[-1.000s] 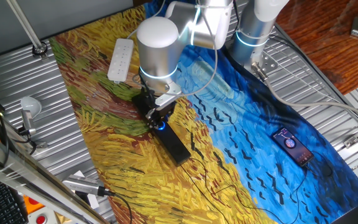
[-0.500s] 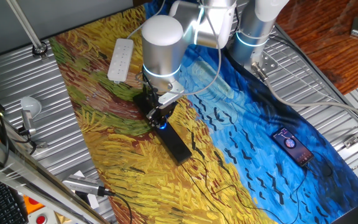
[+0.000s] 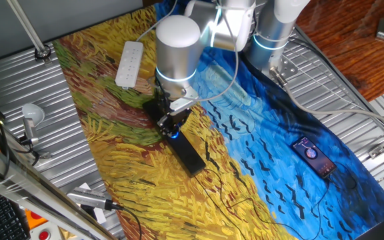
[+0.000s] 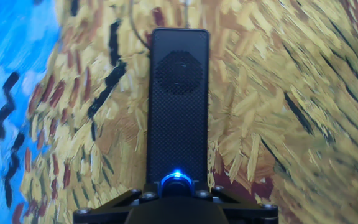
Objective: Turn the knob to increase the volume of the speaker
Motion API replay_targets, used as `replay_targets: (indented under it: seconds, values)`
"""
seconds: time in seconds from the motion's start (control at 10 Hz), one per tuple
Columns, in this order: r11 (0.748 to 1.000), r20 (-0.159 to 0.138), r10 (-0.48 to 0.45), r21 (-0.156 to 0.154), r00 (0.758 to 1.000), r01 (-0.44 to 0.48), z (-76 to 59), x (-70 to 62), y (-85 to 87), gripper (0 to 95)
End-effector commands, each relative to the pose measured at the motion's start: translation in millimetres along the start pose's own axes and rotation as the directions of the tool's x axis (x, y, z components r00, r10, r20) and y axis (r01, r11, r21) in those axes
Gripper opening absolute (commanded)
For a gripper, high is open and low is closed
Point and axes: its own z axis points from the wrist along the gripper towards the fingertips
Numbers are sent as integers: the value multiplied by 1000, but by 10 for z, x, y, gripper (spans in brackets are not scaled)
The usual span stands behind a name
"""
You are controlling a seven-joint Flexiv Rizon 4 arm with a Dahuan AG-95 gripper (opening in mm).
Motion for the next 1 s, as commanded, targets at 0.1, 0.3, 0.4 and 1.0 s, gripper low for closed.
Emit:
replay_targets:
  seconds: [0.1, 0.3, 0.4, 1.0]
  values:
    - [973, -15, 229, 1, 973, -229, 40, 11, -2, 0]
    - [895, -16, 446, 2, 895, -446, 35, 28, 0, 0]
    - [869, -13, 495, 1, 869, -495, 34, 30, 1, 0]
    - [726, 35, 688, -37, 725, -687, 30, 32, -3, 0]
